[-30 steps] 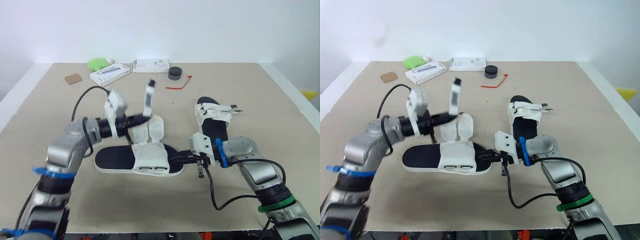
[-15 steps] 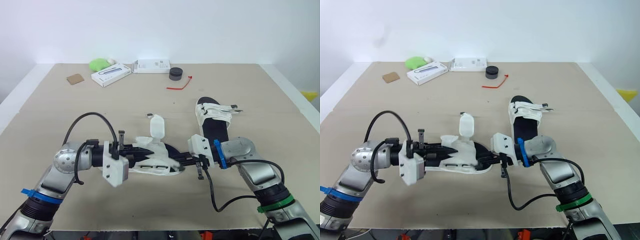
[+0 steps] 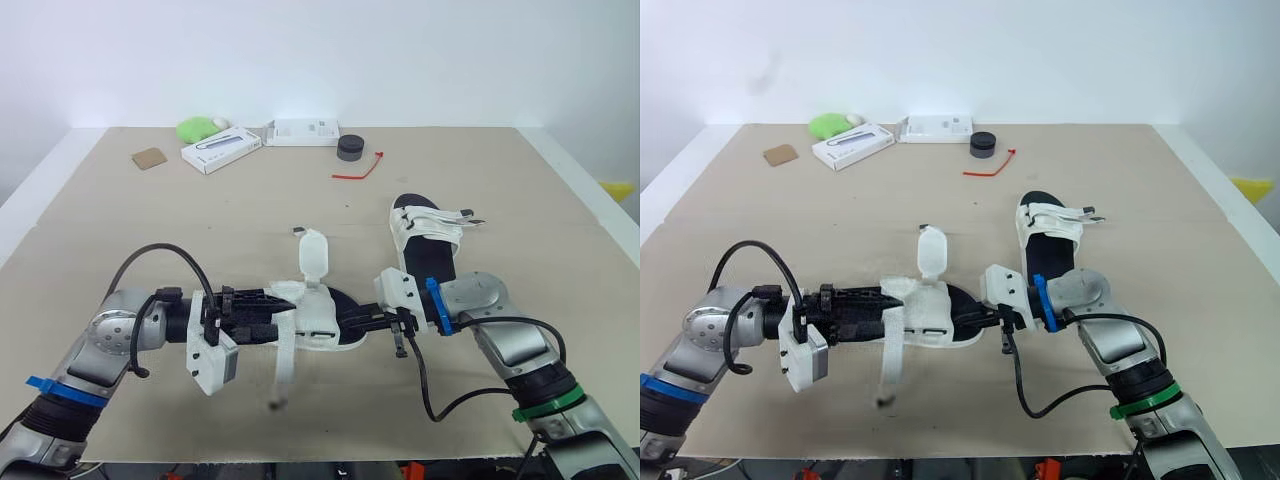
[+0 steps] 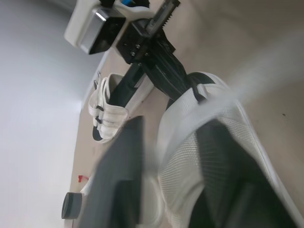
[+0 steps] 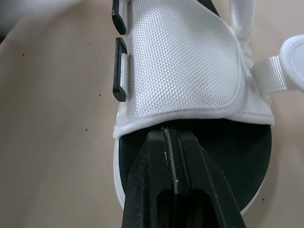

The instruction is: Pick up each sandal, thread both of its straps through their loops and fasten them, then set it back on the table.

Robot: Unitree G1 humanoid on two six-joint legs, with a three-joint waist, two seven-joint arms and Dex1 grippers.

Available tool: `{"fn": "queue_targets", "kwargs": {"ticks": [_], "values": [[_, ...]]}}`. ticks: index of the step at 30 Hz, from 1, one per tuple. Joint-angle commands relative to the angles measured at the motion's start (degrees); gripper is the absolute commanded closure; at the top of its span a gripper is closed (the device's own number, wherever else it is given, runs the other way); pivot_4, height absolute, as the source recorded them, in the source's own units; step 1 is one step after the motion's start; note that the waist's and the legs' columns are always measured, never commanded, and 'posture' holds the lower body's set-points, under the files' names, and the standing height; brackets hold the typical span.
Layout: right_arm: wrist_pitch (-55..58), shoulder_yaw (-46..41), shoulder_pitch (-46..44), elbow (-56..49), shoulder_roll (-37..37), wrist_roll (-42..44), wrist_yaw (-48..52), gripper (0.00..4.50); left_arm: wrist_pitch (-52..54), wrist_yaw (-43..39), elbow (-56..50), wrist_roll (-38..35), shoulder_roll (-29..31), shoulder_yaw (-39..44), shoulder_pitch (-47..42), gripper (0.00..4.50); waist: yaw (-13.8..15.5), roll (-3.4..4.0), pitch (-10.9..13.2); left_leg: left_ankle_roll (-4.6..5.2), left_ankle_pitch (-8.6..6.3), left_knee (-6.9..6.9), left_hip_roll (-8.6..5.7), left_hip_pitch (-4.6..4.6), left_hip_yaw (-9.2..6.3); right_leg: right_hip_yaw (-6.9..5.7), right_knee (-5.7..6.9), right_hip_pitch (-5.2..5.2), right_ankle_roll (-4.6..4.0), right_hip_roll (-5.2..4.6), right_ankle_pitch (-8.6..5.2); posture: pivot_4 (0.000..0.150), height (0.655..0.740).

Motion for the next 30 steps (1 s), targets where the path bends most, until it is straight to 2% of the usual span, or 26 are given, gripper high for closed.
{"fn": "queue_targets", "kwargs": {"ticks": [1, 2, 7, 9, 14, 19, 22, 23, 26, 30], "values": [[-1.01, 0.03, -1.51, -0.44, 0.28, 0.08, 0.52, 4.5, 6.28, 0.91, -4.0, -4.05, 1.53, 1.17, 1.62, 1.52, 0.0, 0.0, 0.0, 0.01, -0.01, 0.0, 0.01, 0.01, 0.01, 0.0, 0.0, 0.0, 0.0, 0.0, 0.0, 0.15, 0.74], [-1.08, 0.06, -1.58, -0.31, 0.33, 0.05, 0.58, 4.5, 11.47, 0.93, -5.54, -6.98, 2.11, 1.15, 2.59, 1.24, -0.02, 0.0, 0.0, 0.02, -0.01, 0.0, 0.02, 0.01, 0.01, 0.0, 0.0, 0.0, 0.0, 0.01, 0.0, 0.15, 0.74], [-1.43, 0.25, -2.0, 0.5, 0.6, -0.05, 0.77, 4.5, 45.16, 2.49, -20.47, -26.81, 10.86, 3.7, 9.78, 1.24, -0.39, -0.11, 0.07, 0.07, -0.04, 0.0, 0.12, 0.0, 0.01, -0.02, 0.01, -0.05, -0.02, 0.1, -0.04, 0.15, 0.74], [-1.58, 0.27, -2.11, 0.74, 0.63, -0.08, 0.91, 4.5, 53.15, 2.65, -23.8, -31.76, 13.68, 5.13, 11.28, 1.24, -0.5, -0.1, 0.09, 0.1, -0.06, -0.01, 0.17, -0.01, -0.01, -0.04, 0.02, -0.08, -0.05, 0.15, -0.06, 0.15, 0.74], [-1.82, 0.48, -2.37, 1.32, 0.93, -0.09, 1.36, 4.5, 68.38, 5.07, -26.87, -43.11, 15.92, 10.28, 11.37, 1.24, -0.5, -0.09, 0.11, 0.1, -0.06, 0.0, 0.23, 0.0, -0.06, -0.04, 0.02, -0.06, -0.09, 0.3, -0.09, 0.15, 0.74], [-2.15, 0.66, -2.93, 2.15, 1.48, -0.3, 1.87, 4.5, 79.95, 1.36, -27.53, -50.19, 20.53, 13.82, 14.46, 1.24, -0.69, -0.08, 0.12, 0.06, -0.09, -0.02, 0.39, 0.02, -0.05, 0.02, 0.05, -0.09, -0.26, 0.59, -0.14, 0.15, 0.74], [-2.28, 0.76, -3.02, 2.23, 1.4, -0.21, 1.97, 4.5, 83.33, -1.36, -28.46, -49.57, 23.18, 14.1, 18.14, 1.24, -1.09, -0.07, 0.13, 0.02, -0.13, -0.06, 0.47, 0.04, -0.06, 0.02, 0.09, -0.12, -0.39, 0.68, -0.22, 0.15, 0.74], [-2.33, 0.82, -3.04, 2.23, 1.36, -0.18, 2.01, 4.5, 82.98, -1.35, -28.87, -47.21, 23.28, 13.02, 19.36, 1.24, -1.14, -0.07, 0.13, 0.01, -0.14, -0.08, 0.47, 0.04, -0.06, 0.02, 0.1, -0.14, -0.43, 0.69, -0.25, 0.15, 0.74], [-2.38, 0.89, -2.99, 2.2, 1.31, -0.12, 1.99, 4.5, 85.0, -0.01, -30.23, -47.14, 21.7, 11.28, 19.93, 1.24, -1.15, -0.06, 0.13, -0.03, -0.18, -0.1, 0.51, 0.04, -0.05, -0.03, 0.11, -0.14, -0.53, 0.75, -0.31, 0.15, 0.74], [-2.42, 0.87, -3.01, 2.24, 1.28, -0.1, 1.96, 4.5, 88.91, 4.48, -30.17, -48.15, 17.25, 8.68, 15.63, 1.24, -1.07, -0.07, 0.13, -0.04, -0.18, -0.09, 0.5, 0.04, -0.06, -0.03, 0.11, -0.12, -0.51, 0.73, -0.29, 0.15, 0.74]]}}
